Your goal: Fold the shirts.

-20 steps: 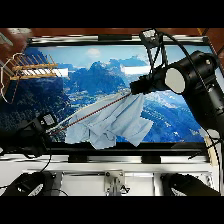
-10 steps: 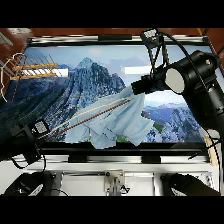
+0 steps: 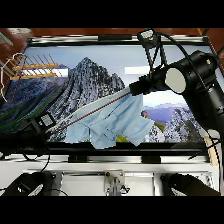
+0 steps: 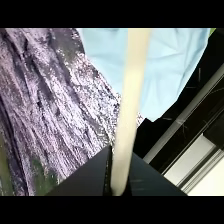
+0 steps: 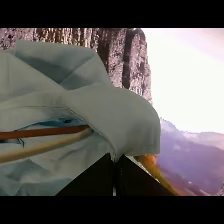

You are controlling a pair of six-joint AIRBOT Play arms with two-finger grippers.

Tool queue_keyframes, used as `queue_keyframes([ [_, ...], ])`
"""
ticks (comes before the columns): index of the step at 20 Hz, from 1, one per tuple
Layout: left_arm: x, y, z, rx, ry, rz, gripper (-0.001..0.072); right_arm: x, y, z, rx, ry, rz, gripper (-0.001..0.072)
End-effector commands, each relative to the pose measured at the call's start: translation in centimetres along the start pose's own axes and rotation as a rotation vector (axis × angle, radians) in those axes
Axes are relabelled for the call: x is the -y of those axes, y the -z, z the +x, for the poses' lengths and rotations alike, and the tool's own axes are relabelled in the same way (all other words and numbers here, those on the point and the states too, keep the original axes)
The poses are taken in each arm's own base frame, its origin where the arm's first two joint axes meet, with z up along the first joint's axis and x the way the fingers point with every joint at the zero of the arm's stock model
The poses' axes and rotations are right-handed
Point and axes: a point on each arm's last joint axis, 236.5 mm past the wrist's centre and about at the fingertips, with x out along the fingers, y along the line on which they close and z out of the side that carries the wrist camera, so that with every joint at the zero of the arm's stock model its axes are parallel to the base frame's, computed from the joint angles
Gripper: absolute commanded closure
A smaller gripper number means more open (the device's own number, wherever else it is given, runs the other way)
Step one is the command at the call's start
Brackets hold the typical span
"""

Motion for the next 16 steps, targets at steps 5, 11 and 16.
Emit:
queue_keyframes([
  [5, 1.0, 0.4, 0.8, -0.038, 0.057, 0.038, 0.0668, 0.3, -1.2, -0.1, 0.050, 0.011, -0.026, 0.0630],
  [11, 2.7, -2.5, 2.7, 0.065, 0.137, -0.042, 0.0668, -1.8, -2.6, -0.7, 0.119, -0.073, -0.159, 0.0630],
  [16, 3.2, -3.3, 5.4, 0.037, 0.193, -0.068, 0.0668, -1.9, -6.3, -4.3, 0.260, -0.087, -0.152, 0.0629],
])
